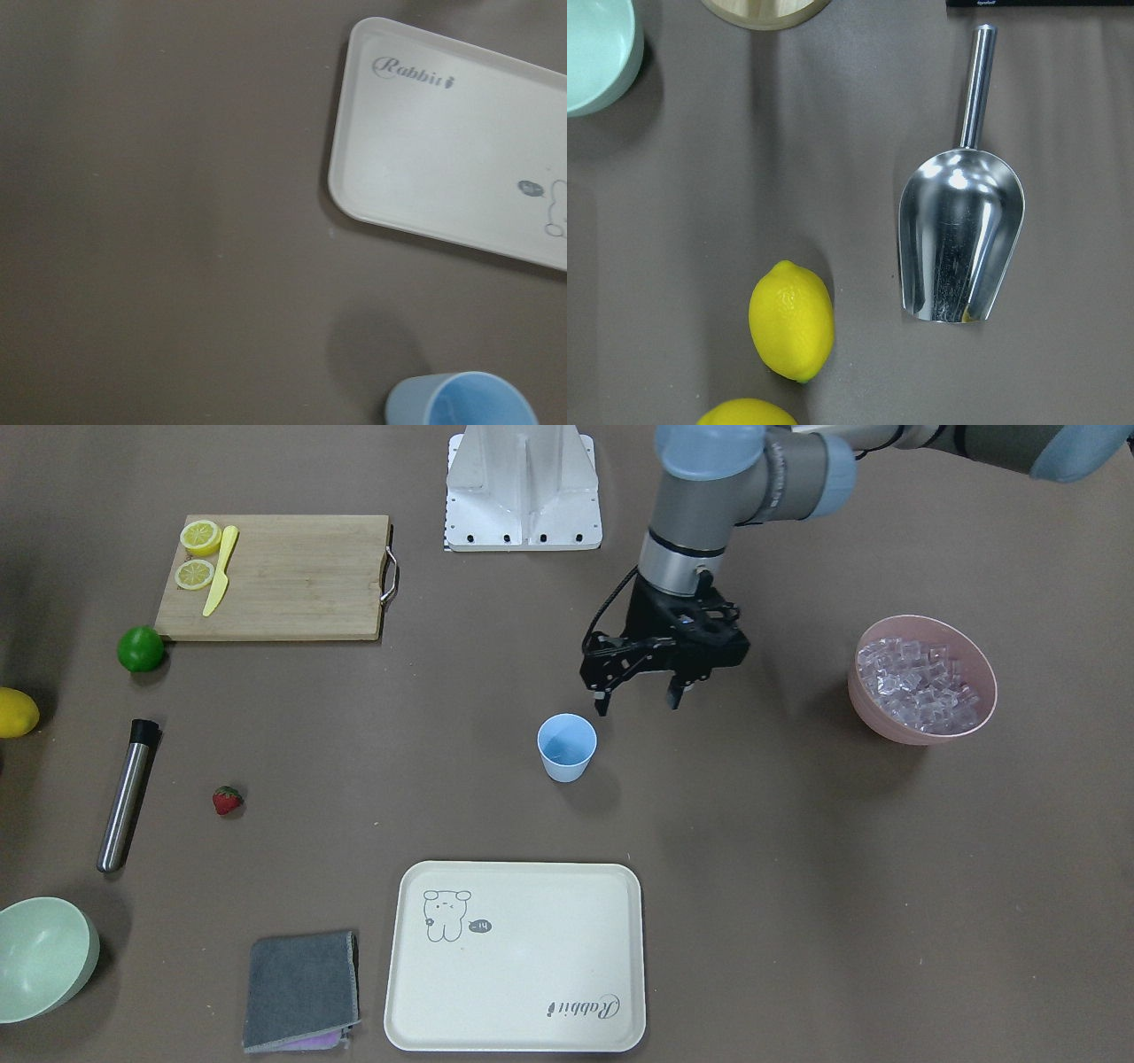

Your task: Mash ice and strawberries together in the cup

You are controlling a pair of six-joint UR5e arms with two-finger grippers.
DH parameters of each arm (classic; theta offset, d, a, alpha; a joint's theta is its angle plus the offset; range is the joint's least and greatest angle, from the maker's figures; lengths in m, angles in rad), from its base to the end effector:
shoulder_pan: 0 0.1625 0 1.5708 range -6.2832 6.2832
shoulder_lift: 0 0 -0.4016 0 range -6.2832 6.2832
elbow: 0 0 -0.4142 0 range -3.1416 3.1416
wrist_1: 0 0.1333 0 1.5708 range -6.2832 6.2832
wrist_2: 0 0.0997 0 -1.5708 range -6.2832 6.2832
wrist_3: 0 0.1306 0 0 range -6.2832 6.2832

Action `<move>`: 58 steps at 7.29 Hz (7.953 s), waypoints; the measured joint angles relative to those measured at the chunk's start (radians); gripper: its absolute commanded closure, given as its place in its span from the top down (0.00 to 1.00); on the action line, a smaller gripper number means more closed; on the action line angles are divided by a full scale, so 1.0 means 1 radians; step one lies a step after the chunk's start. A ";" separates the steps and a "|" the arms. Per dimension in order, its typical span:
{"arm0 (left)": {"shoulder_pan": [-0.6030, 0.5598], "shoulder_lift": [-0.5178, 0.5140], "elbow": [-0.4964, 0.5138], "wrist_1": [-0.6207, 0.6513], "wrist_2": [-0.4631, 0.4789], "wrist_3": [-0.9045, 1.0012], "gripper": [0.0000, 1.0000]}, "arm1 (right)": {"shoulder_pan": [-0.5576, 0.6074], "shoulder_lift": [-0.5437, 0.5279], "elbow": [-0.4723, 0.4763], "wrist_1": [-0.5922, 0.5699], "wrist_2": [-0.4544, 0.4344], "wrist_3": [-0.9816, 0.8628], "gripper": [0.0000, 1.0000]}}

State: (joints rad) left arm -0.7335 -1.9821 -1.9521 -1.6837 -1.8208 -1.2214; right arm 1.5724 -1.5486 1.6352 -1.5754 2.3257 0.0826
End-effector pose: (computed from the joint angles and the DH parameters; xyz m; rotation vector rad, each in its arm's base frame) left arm 0.3873 -0.4850 0.2353 0.2654 0.8936 -0.2428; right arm 0.0447 -0.5286 0.6148 0.0475 -0.7571 0.0492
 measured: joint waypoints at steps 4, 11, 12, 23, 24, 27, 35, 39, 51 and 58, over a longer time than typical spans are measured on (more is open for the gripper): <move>-0.184 0.389 -0.072 -0.204 -0.169 0.230 0.98 | 0.000 0.002 0.000 0.000 0.001 0.000 1.00; -0.213 0.498 0.091 -0.492 -0.258 0.260 0.86 | 0.000 0.004 -0.003 0.000 -0.001 0.000 1.00; -0.204 0.494 0.099 -0.492 -0.258 0.260 0.85 | 0.000 0.005 -0.002 0.000 -0.001 0.001 1.00; -0.147 0.495 0.128 -0.503 -0.258 0.259 0.72 | 0.000 0.009 0.002 0.000 0.001 0.002 1.00; -0.143 0.495 0.133 -0.509 -0.258 0.258 0.71 | 0.000 0.008 0.002 0.000 0.001 0.002 1.00; -0.137 0.500 0.167 -0.565 -0.258 0.258 0.44 | 0.000 0.009 0.003 0.000 0.001 0.002 1.00; -0.141 0.511 0.155 -0.576 -0.293 0.258 0.00 | 0.000 0.009 0.009 0.000 0.000 0.003 1.00; -0.209 0.566 0.090 -0.587 -0.292 0.260 0.00 | 0.000 0.010 0.009 -0.001 0.001 0.003 1.00; 0.170 -0.191 0.264 -0.327 0.161 -0.248 0.00 | -0.003 0.010 0.021 0.000 0.015 0.022 1.00; 0.206 -0.228 0.294 -0.298 0.212 -0.259 0.98 | 0.000 0.007 0.022 0.000 0.017 0.022 1.00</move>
State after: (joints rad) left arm -0.5275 -2.2104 -1.6578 -1.9816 -1.6093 -1.4805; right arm 1.5722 -1.5413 1.6571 -1.5754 2.3423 0.1043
